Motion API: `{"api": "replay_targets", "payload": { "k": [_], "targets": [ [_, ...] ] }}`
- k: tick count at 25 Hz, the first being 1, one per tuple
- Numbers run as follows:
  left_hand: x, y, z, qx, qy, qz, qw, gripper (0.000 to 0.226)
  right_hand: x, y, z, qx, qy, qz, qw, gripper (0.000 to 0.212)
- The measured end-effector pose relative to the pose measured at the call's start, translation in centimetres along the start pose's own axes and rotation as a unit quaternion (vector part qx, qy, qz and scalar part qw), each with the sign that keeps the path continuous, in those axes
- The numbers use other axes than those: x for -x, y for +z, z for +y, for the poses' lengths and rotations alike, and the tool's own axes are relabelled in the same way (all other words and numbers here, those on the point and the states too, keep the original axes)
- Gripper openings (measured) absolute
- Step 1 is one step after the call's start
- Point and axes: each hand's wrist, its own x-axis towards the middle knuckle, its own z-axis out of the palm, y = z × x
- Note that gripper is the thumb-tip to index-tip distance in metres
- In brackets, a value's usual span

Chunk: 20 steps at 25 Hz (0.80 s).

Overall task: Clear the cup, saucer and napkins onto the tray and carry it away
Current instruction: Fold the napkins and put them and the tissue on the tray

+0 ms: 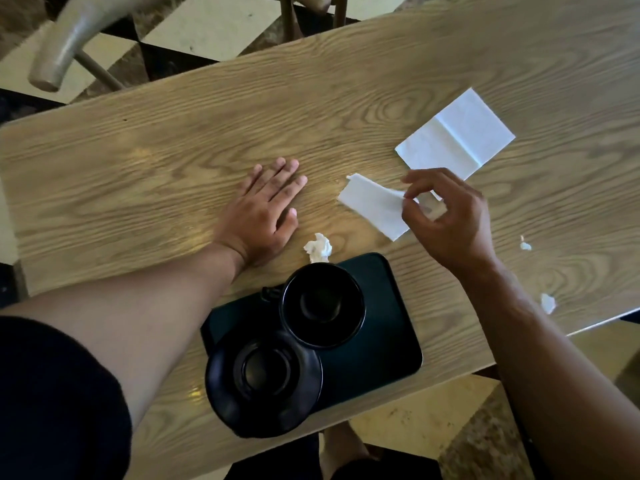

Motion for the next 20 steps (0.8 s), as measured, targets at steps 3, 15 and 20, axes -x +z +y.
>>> {"api": "replay_targets", "payload": {
  "k": [3, 15, 20],
  "targets": [
    [-0.1, 0.0, 0.0, 0.000, -0.001, 0.000, 1.000, 0.056, 2.8, -3.4, -2.2, -0.093, 0.031, -0.041, 0.994, 0.003],
    [0.0, -0.1, 0.4, -0.003, -0.011, -0.004, 1.000, 0.056, 11.6, -4.3, -3.9, -0.022, 0.112, -0.457, 0.882, 0.014],
    [-0.1, -0.3, 0.6, 0.003, -0.015, -0.011, 1.000, 0.057, 12.3, -1.5, -3.8, 0.067, 0.077, -0.364, 0.926, 0.016]
  ]
}}
